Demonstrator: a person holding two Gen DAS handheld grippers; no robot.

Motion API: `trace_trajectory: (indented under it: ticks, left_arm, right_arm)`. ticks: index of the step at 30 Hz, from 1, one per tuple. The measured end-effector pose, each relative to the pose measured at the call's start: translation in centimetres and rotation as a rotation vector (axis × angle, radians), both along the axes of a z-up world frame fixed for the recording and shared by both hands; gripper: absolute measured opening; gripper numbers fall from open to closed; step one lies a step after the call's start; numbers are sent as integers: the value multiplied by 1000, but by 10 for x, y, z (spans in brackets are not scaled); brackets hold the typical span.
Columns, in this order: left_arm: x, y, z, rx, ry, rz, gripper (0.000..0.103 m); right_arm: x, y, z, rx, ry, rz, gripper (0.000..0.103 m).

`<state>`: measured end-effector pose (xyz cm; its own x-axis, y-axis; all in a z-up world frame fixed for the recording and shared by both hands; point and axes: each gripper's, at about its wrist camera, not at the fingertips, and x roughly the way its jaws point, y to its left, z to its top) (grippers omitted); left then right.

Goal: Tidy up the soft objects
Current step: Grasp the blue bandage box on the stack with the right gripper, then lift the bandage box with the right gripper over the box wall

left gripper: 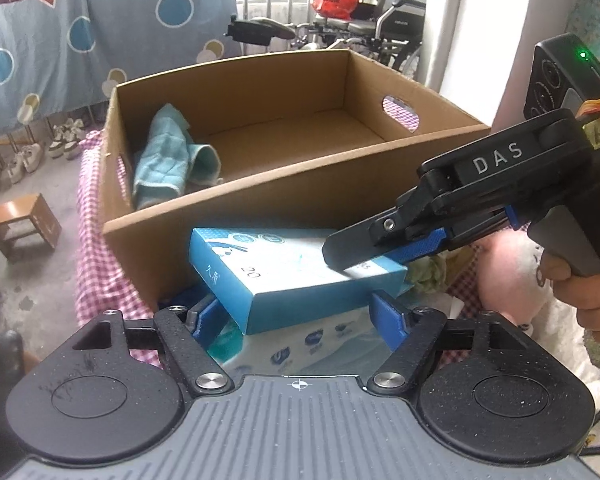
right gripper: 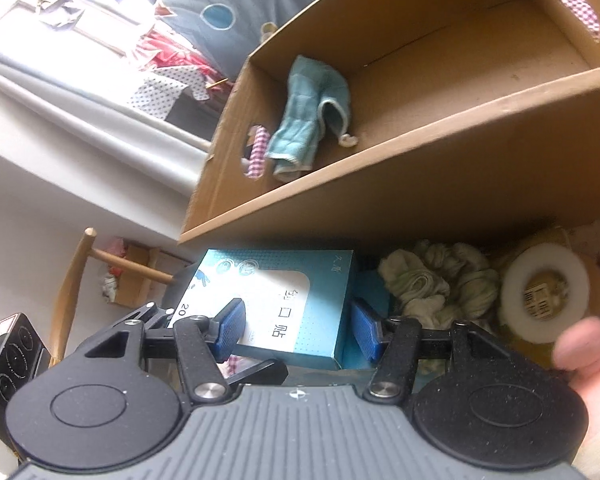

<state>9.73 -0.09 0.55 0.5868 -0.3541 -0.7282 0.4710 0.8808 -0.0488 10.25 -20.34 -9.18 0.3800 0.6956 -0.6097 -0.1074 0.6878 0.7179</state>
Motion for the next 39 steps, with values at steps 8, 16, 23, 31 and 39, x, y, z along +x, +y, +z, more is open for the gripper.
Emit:
trace_trajectory:
  ticks: [8,16,23,31,39]
  left_arm:
    - [-4,10,-5,13,10,42,86]
    - [3,10,-6,1,0,47,90]
    - [8,11,-9,-17,12,48,93]
    - [13,10,-12,-16,12,56,95]
    - [6,12,-6,-19,-10,76,95]
  right_arm:
    - [-3,9,1,-3,-6,22,60]
    - [0,17,4,-29,-17,27,61]
    - [4,19,5,-48,-14,34,61]
    - [11,21,1,-61,-4,39,62]
    - [8,24,5,-65,-32,54,62]
